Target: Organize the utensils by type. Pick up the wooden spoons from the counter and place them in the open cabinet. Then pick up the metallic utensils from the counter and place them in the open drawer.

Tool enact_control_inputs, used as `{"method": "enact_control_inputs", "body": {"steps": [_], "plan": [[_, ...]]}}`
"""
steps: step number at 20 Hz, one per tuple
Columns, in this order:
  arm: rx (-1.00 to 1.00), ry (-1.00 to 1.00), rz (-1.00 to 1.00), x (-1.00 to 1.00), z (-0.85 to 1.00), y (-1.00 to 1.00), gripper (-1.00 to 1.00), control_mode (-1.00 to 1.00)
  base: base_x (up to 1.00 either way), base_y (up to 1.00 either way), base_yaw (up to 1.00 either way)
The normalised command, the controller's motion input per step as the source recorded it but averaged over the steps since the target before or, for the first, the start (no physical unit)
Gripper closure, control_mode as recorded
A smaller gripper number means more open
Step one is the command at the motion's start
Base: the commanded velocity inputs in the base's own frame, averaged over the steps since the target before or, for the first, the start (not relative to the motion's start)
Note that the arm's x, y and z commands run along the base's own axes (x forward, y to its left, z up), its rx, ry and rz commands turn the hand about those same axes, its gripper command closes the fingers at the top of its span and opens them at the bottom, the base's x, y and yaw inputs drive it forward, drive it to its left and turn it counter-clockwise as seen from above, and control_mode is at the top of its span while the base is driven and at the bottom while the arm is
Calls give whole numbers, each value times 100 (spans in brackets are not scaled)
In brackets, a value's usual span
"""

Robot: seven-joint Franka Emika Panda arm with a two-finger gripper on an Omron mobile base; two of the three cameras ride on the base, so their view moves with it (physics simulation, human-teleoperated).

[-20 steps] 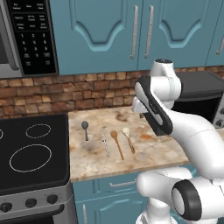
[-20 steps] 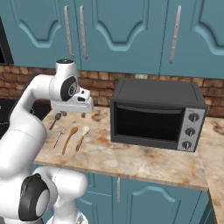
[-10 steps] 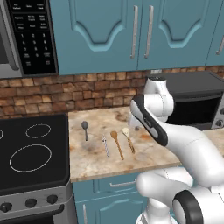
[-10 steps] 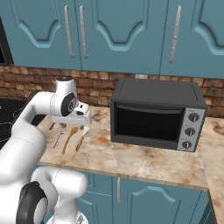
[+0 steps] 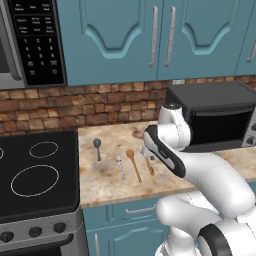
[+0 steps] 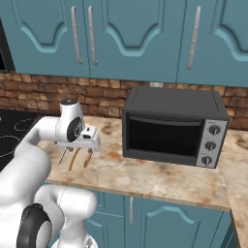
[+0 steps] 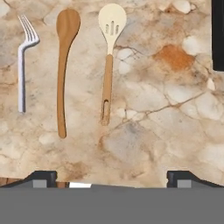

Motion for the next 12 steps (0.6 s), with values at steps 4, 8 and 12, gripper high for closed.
{"method": "enact_control_inputs", "body": {"steps": [4, 8, 12], "plan": [[0, 0, 0, 24, -24, 14, -100, -100, 0, 0, 0], [0, 0, 0, 22, -16, 2, -100, -100, 0, 0, 0], [0, 0, 0, 25, -18, 0, -100, -100, 0, 0, 0]]}}
